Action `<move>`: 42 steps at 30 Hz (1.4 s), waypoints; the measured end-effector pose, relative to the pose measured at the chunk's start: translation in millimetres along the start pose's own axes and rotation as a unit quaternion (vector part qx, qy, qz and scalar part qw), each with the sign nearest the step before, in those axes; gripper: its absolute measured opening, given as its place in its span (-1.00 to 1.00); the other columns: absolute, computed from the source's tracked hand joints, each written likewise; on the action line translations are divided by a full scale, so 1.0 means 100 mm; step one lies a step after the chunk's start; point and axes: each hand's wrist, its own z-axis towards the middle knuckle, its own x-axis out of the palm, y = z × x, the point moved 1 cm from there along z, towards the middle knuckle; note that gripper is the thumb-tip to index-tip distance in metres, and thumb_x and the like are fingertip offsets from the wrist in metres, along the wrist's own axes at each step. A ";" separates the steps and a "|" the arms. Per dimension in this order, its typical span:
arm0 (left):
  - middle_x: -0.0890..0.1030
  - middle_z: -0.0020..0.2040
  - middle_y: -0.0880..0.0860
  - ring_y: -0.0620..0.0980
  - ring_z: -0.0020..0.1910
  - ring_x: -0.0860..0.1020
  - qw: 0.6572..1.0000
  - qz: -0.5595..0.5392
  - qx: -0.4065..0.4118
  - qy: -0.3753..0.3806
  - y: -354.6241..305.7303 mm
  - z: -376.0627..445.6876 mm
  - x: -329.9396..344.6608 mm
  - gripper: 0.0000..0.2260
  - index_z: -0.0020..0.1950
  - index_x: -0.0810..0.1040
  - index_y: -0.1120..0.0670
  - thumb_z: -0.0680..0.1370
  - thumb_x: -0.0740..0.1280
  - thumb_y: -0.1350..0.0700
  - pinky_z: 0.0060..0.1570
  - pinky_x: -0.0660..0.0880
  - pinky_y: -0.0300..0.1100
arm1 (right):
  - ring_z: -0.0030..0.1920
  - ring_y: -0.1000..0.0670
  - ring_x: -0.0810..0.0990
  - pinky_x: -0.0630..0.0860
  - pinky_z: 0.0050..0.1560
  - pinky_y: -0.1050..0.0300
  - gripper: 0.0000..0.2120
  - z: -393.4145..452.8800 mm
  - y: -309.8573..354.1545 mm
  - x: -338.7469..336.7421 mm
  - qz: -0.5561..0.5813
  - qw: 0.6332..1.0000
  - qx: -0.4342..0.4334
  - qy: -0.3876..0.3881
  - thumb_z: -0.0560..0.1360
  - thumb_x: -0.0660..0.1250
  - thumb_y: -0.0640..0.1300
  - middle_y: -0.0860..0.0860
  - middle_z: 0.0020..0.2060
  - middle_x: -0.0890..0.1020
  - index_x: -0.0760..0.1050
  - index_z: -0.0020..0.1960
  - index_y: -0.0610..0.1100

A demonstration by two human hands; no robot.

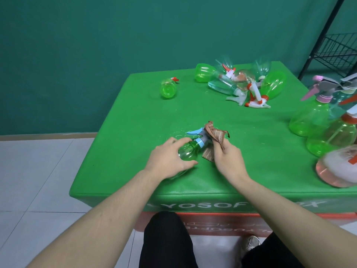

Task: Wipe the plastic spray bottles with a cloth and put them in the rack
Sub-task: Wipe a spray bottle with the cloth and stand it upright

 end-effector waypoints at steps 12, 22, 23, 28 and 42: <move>0.46 0.38 -0.06 -0.07 0.10 0.53 1.000 -0.019 -0.002 -0.021 0.01 -0.08 -0.02 -0.27 0.54 0.27 -0.28 0.43 0.41 -0.39 0.11 0.52 -0.16 | 0.01 -0.06 0.67 0.61 0.16 -0.05 -0.79 0.28 0.02 -0.38 0.247 0.949 0.183 -0.064 0.69 0.19 -0.04 -0.09 0.04 0.71 0.55 -0.04 -0.04; 0.38 0.48 -0.09 -0.02 0.37 0.44 0.999 0.010 0.043 0.012 0.02 -0.08 -0.01 -0.15 0.57 0.20 -0.26 0.36 0.48 -0.39 0.37 0.45 0.00 | -0.11 0.05 0.66 0.58 -0.06 0.16 -0.75 0.48 0.26 -0.16 0.010 0.996 -0.076 0.043 0.69 0.17 -0.11 0.05 -0.01 0.71 0.55 0.29 0.01; 0.39 0.47 -0.10 -0.02 0.34 0.47 0.999 0.008 0.043 0.009 0.02 -0.08 -0.01 -0.17 0.57 0.20 -0.27 0.38 0.48 -0.35 0.34 0.47 -0.03 | -0.14 0.05 0.65 0.53 -0.12 0.20 -0.73 0.46 0.23 -0.14 -0.051 0.989 -0.116 0.079 0.69 0.18 -0.12 0.05 -0.03 0.71 0.54 0.32 0.04; 0.39 0.46 -0.11 -0.02 0.30 0.49 0.998 0.016 0.054 -0.007 0.03 -0.06 0.04 -0.21 0.58 0.18 -0.24 0.44 0.44 -0.34 0.28 0.50 -0.05 | 0.07 -0.12 0.56 0.48 0.25 -0.08 -0.71 0.49 0.09 -0.13 -0.304 0.891 -0.286 0.179 0.60 0.12 -0.01 -0.08 0.02 0.62 0.55 0.13 -0.13; 0.42 0.43 -0.14 -0.03 0.30 0.50 0.997 0.026 0.067 -0.012 0.01 -0.02 0.04 -0.24 0.56 0.21 -0.27 0.44 0.41 -0.38 0.26 0.51 -0.06 | 0.61 0.05 0.10 -0.06 0.61 -0.16 -0.46 0.77 0.28 0.00 -0.438 0.803 -0.231 0.330 0.72 -0.17 0.13 0.06 0.60 0.23 0.27 0.59 0.00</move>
